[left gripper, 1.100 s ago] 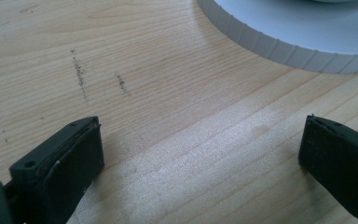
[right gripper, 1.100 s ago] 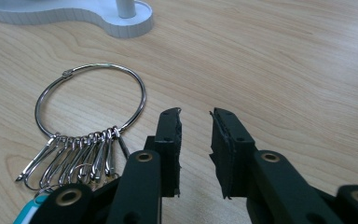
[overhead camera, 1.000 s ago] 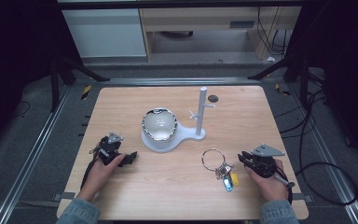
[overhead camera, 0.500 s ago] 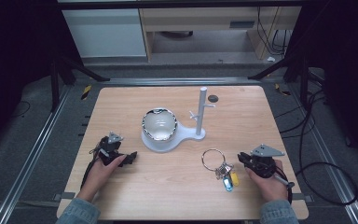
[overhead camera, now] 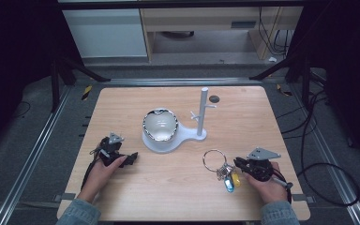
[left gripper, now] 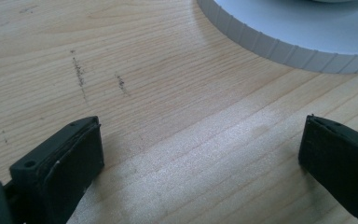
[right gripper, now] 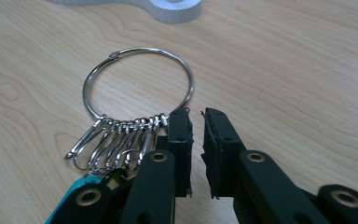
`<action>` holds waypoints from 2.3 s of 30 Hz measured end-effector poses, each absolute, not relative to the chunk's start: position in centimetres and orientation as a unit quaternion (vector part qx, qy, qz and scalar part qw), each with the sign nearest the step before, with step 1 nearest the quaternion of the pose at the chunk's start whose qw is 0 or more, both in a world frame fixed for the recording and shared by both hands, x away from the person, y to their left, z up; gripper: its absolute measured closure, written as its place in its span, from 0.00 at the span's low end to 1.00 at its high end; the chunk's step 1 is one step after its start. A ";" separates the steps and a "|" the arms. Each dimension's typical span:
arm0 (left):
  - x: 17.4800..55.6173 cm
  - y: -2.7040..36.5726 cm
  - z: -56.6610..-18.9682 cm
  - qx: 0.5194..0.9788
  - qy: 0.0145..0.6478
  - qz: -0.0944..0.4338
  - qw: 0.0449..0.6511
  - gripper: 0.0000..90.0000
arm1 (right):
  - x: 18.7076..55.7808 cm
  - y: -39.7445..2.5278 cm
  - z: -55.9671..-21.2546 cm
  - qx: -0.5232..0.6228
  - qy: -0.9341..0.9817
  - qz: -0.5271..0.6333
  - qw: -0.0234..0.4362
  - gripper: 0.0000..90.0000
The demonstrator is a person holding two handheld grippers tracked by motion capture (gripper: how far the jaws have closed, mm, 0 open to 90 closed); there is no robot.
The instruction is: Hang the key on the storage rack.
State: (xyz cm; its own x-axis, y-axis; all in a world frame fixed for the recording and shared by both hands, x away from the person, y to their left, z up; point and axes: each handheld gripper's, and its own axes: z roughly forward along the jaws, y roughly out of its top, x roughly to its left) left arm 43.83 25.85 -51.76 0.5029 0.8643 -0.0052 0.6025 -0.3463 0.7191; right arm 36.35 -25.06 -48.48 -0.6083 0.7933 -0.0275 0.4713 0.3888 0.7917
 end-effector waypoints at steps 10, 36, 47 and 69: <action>43.8 25.8 -51.8 0.798 0.460 0.193 0.340 0.00 | 36.7 -24.4 -49.1 0.380 0.823 0.379 0.186 0.86; 43.8 25.8 -51.8 0.798 0.459 0.193 0.340 0.00 | 38.1 -26.0 -49.7 0.420 0.812 0.346 0.210 0.98; 43.8 25.9 -51.8 0.798 0.459 0.193 0.340 0.00 | 38.1 -26.3 -50.0 0.424 0.810 0.351 0.204 0.92; 43.8 25.9 -51.8 0.798 0.459 0.193 0.340 0.00 | 37.4 -26.2 -47.2 0.429 0.766 0.427 0.216 0.99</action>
State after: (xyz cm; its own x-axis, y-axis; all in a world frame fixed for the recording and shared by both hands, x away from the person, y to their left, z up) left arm 43.83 25.85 -51.76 0.5040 0.8637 -0.0043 0.6016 -0.3475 0.7192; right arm 37.39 -26.20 -47.20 -0.5397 0.8411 0.0359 0.4724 0.2673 0.8399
